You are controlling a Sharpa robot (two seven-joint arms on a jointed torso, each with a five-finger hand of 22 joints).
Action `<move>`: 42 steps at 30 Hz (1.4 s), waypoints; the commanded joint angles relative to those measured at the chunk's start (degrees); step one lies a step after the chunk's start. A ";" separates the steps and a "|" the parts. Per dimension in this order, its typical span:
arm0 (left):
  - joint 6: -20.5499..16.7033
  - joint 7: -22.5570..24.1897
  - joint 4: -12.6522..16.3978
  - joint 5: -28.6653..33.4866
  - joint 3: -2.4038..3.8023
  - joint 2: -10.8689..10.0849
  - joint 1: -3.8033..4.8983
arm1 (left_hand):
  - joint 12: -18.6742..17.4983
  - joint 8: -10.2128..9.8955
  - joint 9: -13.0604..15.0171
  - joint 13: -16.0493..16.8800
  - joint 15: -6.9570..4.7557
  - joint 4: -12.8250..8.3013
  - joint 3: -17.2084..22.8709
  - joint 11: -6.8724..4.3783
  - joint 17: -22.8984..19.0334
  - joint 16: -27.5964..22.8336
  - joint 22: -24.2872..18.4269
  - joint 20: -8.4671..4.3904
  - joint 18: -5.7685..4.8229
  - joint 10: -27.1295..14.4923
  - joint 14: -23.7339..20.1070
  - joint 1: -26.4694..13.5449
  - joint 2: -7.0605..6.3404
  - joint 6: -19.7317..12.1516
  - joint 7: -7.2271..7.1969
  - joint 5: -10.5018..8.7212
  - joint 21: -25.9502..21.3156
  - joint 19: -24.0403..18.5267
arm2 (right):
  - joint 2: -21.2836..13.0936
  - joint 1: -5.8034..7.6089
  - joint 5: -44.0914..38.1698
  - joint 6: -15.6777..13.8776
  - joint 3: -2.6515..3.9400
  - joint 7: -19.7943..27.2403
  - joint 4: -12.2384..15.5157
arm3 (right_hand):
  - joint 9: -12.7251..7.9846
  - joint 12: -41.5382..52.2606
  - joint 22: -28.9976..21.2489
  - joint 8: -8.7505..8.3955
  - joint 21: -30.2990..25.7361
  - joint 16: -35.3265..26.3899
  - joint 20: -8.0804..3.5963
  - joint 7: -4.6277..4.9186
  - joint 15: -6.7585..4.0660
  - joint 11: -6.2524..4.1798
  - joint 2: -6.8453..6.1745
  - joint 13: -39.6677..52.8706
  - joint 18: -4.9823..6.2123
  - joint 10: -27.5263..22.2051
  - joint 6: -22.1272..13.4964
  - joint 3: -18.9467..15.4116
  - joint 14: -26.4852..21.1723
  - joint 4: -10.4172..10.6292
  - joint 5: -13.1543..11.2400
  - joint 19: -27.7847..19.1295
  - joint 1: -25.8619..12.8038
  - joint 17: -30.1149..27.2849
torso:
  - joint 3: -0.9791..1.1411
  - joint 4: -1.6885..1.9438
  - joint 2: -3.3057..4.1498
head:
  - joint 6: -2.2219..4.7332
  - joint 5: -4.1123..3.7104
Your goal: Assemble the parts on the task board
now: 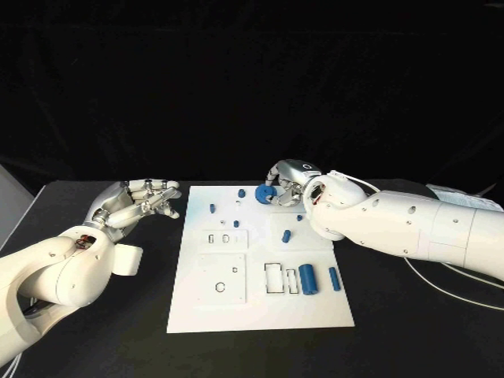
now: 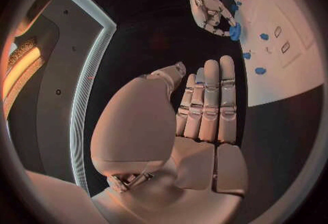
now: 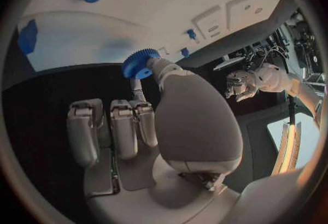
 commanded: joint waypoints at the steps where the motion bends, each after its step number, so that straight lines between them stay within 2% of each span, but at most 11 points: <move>1: 1.04 0.34 0.09 -0.16 0.04 0.22 0.01 | -0.14 -0.32 0.05 0.08 0.08 -0.10 0.32 -0.07 0.05 0.32 0.05 0.08 0.63 -0.51 -0.28 -0.53 0.11 -0.42 -0.12 -0.38 0.19 -0.37 | 1.50 -0.31 -4.91 -1.28 -0.04 -0.50 -0.43 | 0.08 0.12 13.29 0.11 0.35 0.24 -0.20 0.00 -0.55 -0.47 -0.35 15.06 -0.35 6.06 0.57 0.26 5.97 -0.03 0.02 5.23 0.00 15.09 | -0.12 0.21 -0.01 | 0.00 -0.02; 6: 1.05 0.34 0.01 -0.16 0.04 0.35 0.01 | -0.14 -0.32 0.05 0.08 0.08 -0.10 0.32 -0.07 0.05 0.32 0.05 0.08 0.63 -0.51 -0.28 -0.53 0.11 -0.42 -0.12 -0.38 0.19 -0.37 | 3.71 -0.69 -5.81 -1.11 -0.09 -0.86 -1.73 | 0.08 0.12 13.29 0.11 0.35 0.24 -0.20 0.00 -0.55 -0.47 -0.35 15.06 -0.35 6.06 0.57 0.26 5.97 -0.03 0.02 5.23 0.00 15.09 | -0.15 0.20 0.07 | 0.01 0.05; 9: 1.06 0.34 -0.03 -0.16 0.04 0.44 0.01 | -0.14 -0.32 0.05 0.08 0.08 -0.10 0.32 -0.07 0.05 0.32 0.05 0.08 0.63 -0.51 -0.28 -0.53 0.11 -0.42 -0.12 -0.38 0.19 -0.37 | 4.96 -0.98 -6.07 -0.97 -0.12 -0.99 -2.72 | 0.08 0.12 13.29 0.11 0.35 0.24 -0.20 0.00 -0.55 -0.47 -0.35 15.06 -0.35 6.06 0.57 0.26 5.97 -0.03 0.02 5.23 0.00 15.09 | -0.24 0.20 0.08 | 0.00 0.12; 14: 1.09 0.34 -0.10 -0.16 0.04 0.59 0.01 | -0.14 -0.32 0.05 0.08 0.08 -0.10 0.32 -0.07 0.05 0.32 0.05 0.08 0.63 -0.51 -0.28 -0.53 0.11 -0.42 -0.12 -0.38 0.19 -0.37 | 6.60 -1.39 -6.26 -0.66 -0.13 -1.08 -4.06 | 0.05 0.12 13.29 0.05 0.35 0.24 -0.22 0.00 -0.56 -0.48 -0.42 15.06 -0.35 6.06 0.58 0.36 5.97 -0.06 -0.09 5.23 -0.04 15.09 | -0.18 0.15 0.21 | 0.00 0.26; 19: 1.13 0.34 -0.15 -0.16 0.04 0.72 0.01 | -0.14 -0.32 0.05 0.08 0.08 -0.10 0.32 -0.07 0.05 0.32 0.05 0.08 0.63 -0.51 -0.28 -0.53 0.11 -0.42 -0.12 -0.38 0.19 -0.37 | 7.95 -1.85 -6.33 -0.19 -0.16 -1.11 -5.40 | 0.05 0.12 13.29 0.05 0.35 0.24 -0.22 0.00 -0.56 -0.48 -0.42 15.06 -0.35 6.06 0.58 0.36 5.97 -0.06 -0.09 5.23 -0.04 15.09 | -0.43 0.42 0.25 | -0.12 0.18; 20: 1.13 0.34 -0.15 -0.16 0.04 0.74 0.01 | -0.14 -0.32 0.05 0.08 0.08 -0.10 0.32 -0.07 0.05 0.32 0.05 0.08 0.63 -0.51 -0.28 -0.53 0.11 -0.42 -0.12 -0.38 0.19 -0.37 | 8.08 -1.91 -6.34 -0.13 -0.17 -1.12 -5.53 | 0.05 0.12 13.29 0.05 0.35 0.24 -0.22 0.00 -0.56 -0.48 -0.42 15.06 -0.35 6.06 0.58 0.36 5.97 -0.06 -0.09 5.23 -0.04 15.09 | -0.38 0.38 0.25 | -0.15 0.26; 27: 1.16 0.30 -0.20 -0.16 0.04 0.75 0.01 | -0.14 -0.32 0.05 0.08 0.08 -0.10 0.32 -0.07 0.05 0.32 0.05 0.08 0.63 -0.51 -0.28 -0.53 0.11 -0.42 -0.12 -0.38 0.19 -0.37 | 9.22 -2.36 -6.37 0.25 -0.18 -1.23 -6.91 | 0.02 0.12 13.36 -0.02 0.41 0.24 -0.24 0.00 -0.57 -0.48 -0.50 15.06 -0.37 6.06 0.55 0.46 5.97 -0.09 -0.18 5.26 -0.08 15.09 | -0.58 0.64 0.33 | -0.25 0.15; 32: 1.19 0.26 -0.18 -0.16 0.04 0.73 0.01 | -0.14 -0.32 0.05 0.08 0.08 -0.10 0.32 -0.07 0.05 0.32 0.05 0.08 0.63 -0.51 -0.28 -0.53 0.11 -0.42 -0.12 -0.38 0.19 -0.37 | 9.84 -2.47 -6.41 0.39 -0.19 -1.20 -7.64 | 0.00 0.12 13.32 -0.07 0.38 0.24 -0.24 0.02 -0.57 -0.48 -0.54 15.06 -0.36 6.06 0.53 0.51 5.97 -0.09 -0.23 5.24 -0.12 15.09 | -0.50 0.54 0.28 | -0.33 0.29; 42: 1.23 0.18 -0.17 -0.16 0.04 0.72 0.01 | -0.14 -0.32 0.05 0.08 0.08 -0.10 0.32 -0.07 0.05 0.32 0.05 0.08 0.63 -0.51 -0.28 -0.53 0.11 -0.42 -0.12 -0.38 0.19 -0.37 | 10.81 -2.52 -6.41 0.51 -0.19 -1.22 -8.86 | -0.14 0.12 13.32 -0.37 0.38 0.24 -0.26 0.11 -0.55 -0.42 -0.76 15.06 -0.36 6.06 0.29 0.73 5.97 -0.07 -0.49 5.24 -0.41 15.09 | -0.45 0.55 0.29 | -0.30 0.41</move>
